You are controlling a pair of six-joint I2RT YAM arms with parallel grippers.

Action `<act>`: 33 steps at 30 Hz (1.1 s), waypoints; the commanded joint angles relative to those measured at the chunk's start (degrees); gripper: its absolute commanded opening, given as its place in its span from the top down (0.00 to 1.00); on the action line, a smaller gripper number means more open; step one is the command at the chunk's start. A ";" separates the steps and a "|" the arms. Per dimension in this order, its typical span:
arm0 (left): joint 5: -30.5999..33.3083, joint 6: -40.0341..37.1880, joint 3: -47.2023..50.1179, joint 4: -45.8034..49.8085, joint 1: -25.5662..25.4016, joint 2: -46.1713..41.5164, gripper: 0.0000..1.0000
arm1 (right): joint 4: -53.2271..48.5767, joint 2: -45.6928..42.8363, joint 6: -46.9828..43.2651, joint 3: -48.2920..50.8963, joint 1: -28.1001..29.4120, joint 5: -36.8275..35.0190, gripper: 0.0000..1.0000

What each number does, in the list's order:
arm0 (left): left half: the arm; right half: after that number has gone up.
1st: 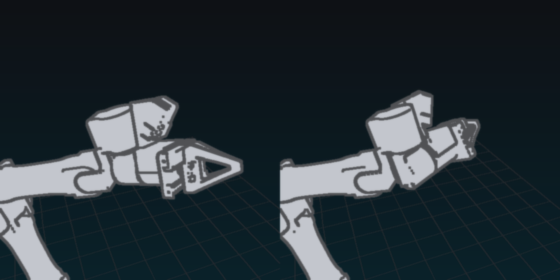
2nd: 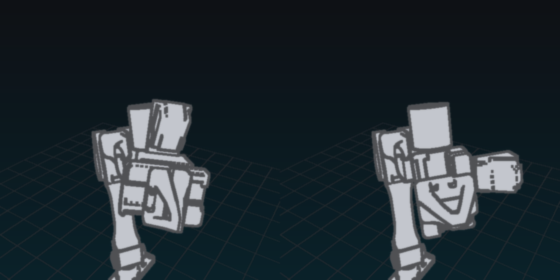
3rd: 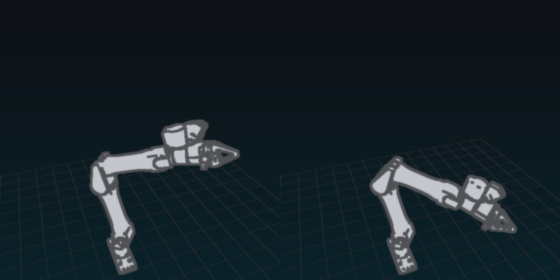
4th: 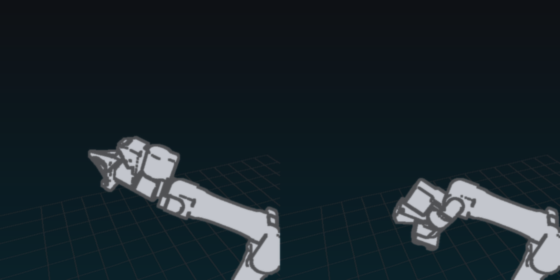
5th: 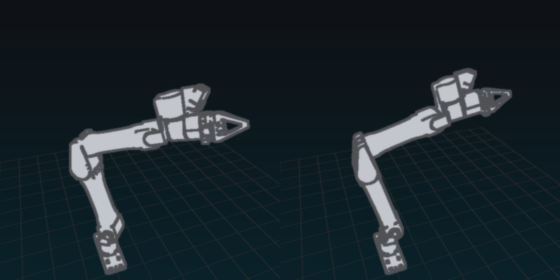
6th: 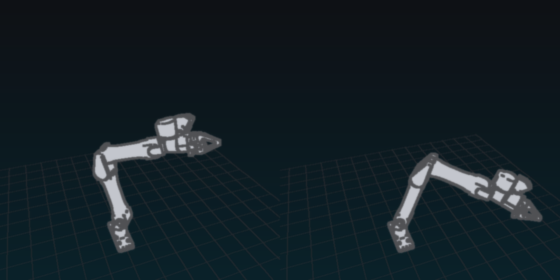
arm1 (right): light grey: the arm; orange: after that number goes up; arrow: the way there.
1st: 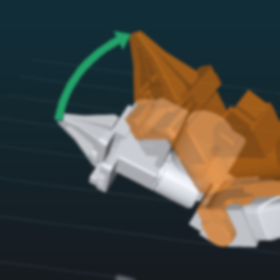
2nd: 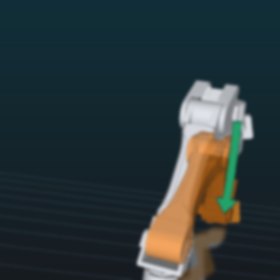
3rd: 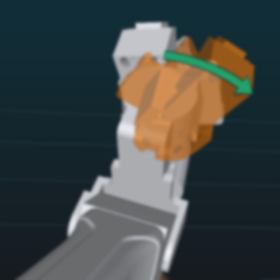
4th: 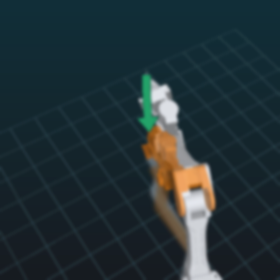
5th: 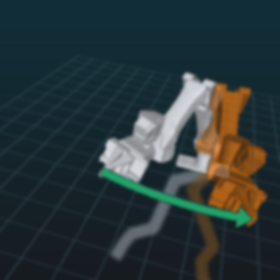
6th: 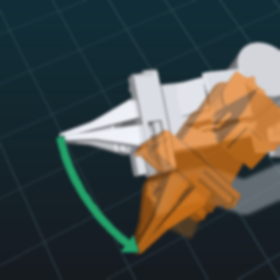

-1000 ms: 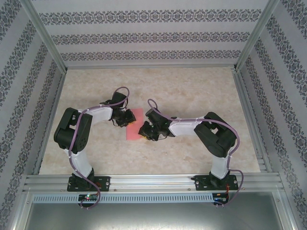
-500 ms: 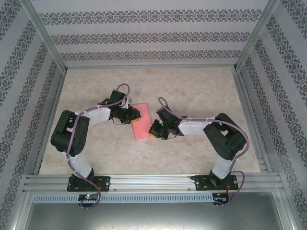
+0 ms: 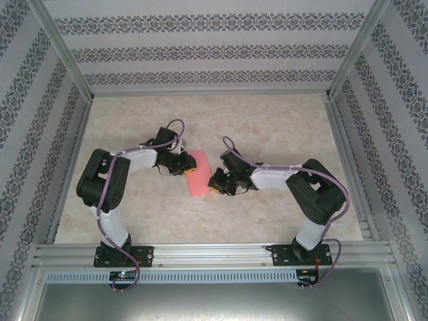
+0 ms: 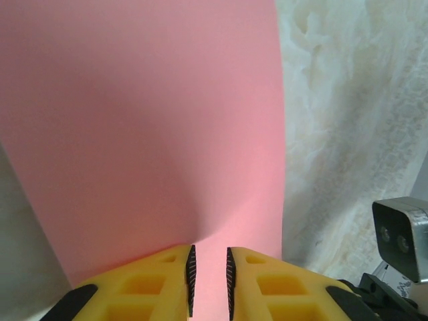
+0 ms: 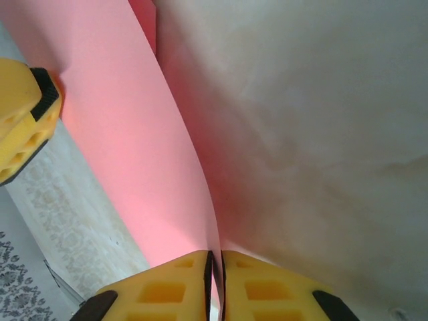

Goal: Fold a paper plane with a square sheet of paper (pick it up from the middle)
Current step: Rotate the paper at the center of the table, then third fold the triangle at the center of the table.

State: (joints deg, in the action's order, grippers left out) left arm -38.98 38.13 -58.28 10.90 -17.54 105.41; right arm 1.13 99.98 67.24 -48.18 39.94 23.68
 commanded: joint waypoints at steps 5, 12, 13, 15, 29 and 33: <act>0.87 -2.93 -2.01 4.62 -0.04 2.04 0.77 | 0.32 -1.00 2.75 0.65 0.24 0.49 0.86; 2.95 -3.17 -2.97 7.47 -0.13 3.60 0.78 | -1.24 -2.48 3.22 0.53 0.28 -0.61 0.78; 2.95 -3.17 -2.85 7.47 -0.11 3.62 0.77 | -1.54 -2.67 3.13 0.44 0.26 -0.90 0.78; 3.10 -3.17 -2.83 7.54 -0.08 3.73 0.78 | -1.73 -2.87 3.14 0.46 0.21 -1.34 0.79; 3.12 -3.55 -3.67 8.35 -0.13 4.28 0.79 | 6.46 -0.59 0.36 -1.40 1.44 -0.12 0.98; 3.28 -3.61 -4.15 8.73 -0.13 3.97 0.79 | 8.57 3.17 1.45 -4.43 2.22 0.81 0.98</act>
State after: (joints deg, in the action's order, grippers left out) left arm -37.01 36.10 -61.25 17.06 -17.56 108.27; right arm 6.09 100.62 69.08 -50.19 41.52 23.62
